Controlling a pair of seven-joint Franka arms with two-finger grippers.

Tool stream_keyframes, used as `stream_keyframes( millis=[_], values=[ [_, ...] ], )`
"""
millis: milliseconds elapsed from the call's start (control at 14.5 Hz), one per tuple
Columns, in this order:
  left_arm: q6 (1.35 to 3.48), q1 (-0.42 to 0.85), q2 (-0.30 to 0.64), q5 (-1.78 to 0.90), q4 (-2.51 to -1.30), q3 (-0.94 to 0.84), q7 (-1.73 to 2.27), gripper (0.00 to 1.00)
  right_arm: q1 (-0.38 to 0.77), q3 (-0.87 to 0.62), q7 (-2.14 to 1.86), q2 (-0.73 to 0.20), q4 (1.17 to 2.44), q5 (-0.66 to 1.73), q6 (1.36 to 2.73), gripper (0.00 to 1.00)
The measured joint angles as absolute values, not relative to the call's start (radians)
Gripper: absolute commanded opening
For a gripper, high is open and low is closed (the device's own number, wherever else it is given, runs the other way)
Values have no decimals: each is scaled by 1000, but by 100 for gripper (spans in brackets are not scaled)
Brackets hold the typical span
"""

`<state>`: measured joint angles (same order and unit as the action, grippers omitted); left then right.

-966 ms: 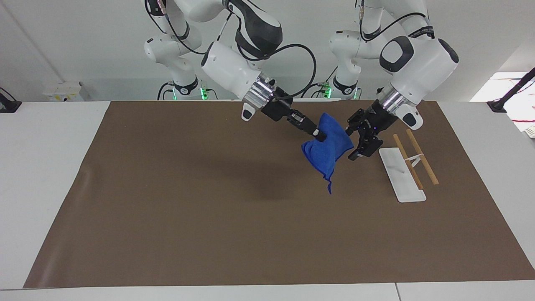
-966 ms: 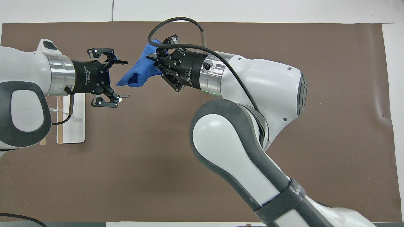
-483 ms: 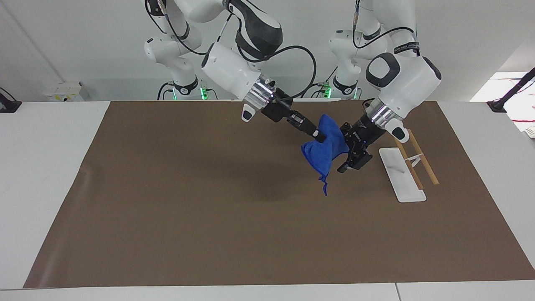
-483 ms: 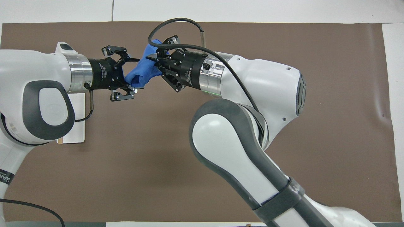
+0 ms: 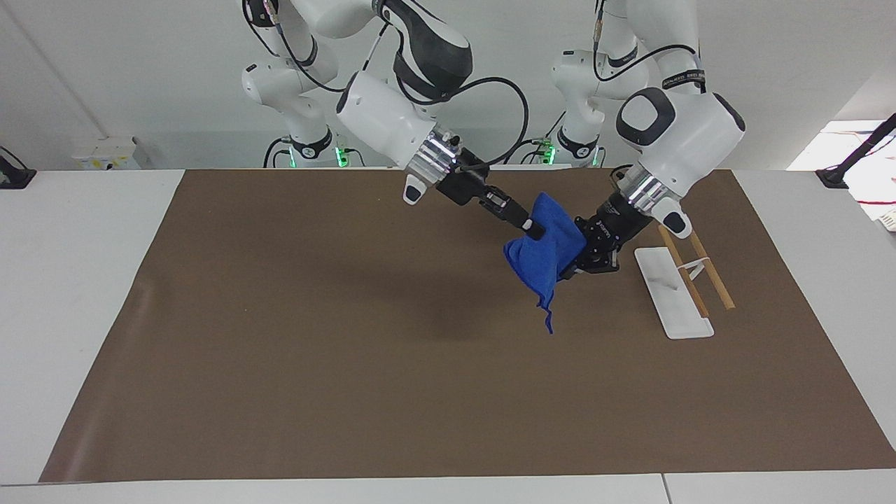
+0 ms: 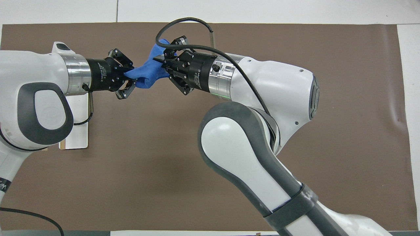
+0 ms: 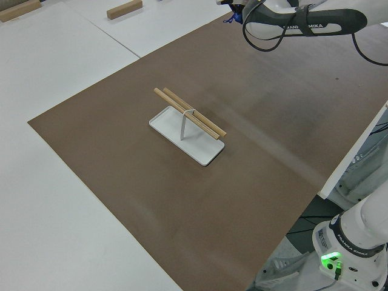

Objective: Right arm passes towel to left arm to hang

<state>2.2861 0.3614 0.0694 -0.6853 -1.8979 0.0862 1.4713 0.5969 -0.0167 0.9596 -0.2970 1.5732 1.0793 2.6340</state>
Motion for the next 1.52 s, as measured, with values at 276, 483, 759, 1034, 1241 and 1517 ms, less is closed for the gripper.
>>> stream_keyframes(
  millis=[276, 483, 759, 1034, 1241, 1517],
  values=[
    [2288, 343, 46, -624, -1884, 98, 1465, 0, 593, -8, 903, -297, 1573, 1060, 2642, 100],
    [2287, 317, 28, -533, -1882, 101, 1451, 0, 567, 2, 828, -298, 1579, 868, 2654, 100],
    [2286, 318, 26, -277, -1880, 100, 1445, 0, 466, 3, 720, -299, 1640, 585, 2653, 100],
    [2283, 305, 25, -79, -1893, 101, 1445, 0, 330, 7, 480, -287, 1692, 392, 2518, 100],
    [2283, 242, 16, 1, -1921, 103, 1443, 0, 209, 8, 337, -258, 1693, 273, 2300, 100],
    [2284, 133, -4, 60, -1953, 106, 1437, 0, 94, 8, 187, -205, 1694, 129, 2036, 100]
  ],
)
